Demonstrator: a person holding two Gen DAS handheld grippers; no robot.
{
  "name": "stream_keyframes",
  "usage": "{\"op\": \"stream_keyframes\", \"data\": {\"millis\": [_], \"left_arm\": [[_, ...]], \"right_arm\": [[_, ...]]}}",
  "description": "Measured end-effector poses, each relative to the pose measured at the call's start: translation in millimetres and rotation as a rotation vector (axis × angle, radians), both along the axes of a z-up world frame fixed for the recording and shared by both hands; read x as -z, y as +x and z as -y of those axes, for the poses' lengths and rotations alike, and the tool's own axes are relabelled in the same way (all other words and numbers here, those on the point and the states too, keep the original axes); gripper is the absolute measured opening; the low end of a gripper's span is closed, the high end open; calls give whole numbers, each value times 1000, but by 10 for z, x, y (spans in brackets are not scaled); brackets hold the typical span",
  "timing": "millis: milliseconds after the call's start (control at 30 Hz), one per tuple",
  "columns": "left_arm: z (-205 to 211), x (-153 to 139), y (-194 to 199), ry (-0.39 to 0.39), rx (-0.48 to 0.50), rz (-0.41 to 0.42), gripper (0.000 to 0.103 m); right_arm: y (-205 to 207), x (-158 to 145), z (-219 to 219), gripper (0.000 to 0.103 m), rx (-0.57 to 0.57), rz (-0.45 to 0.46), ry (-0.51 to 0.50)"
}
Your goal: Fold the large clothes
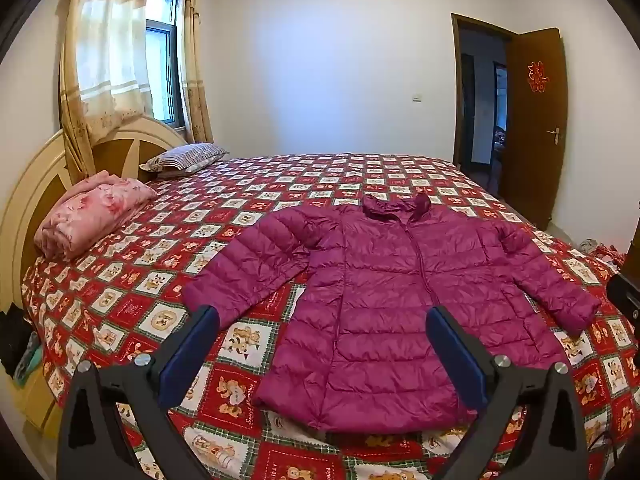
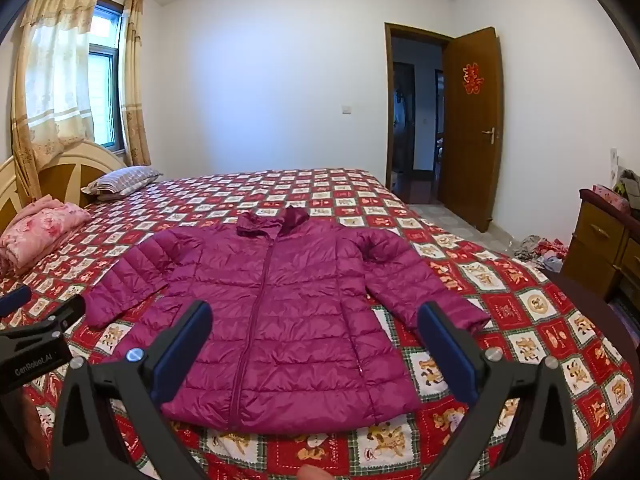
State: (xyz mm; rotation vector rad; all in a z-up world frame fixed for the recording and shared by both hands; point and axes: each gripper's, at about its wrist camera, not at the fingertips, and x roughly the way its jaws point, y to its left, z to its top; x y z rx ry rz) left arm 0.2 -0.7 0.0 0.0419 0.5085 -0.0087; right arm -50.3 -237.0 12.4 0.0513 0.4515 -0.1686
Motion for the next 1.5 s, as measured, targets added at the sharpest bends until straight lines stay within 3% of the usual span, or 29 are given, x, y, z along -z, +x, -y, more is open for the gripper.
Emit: {"op": "stream_keyframes", "data": {"millis": [1500], "left_arm": [[-88,1,34,-6,-20,5,102]], "right_arm": [[43,79,-60,103,-32,-23,17]]}}
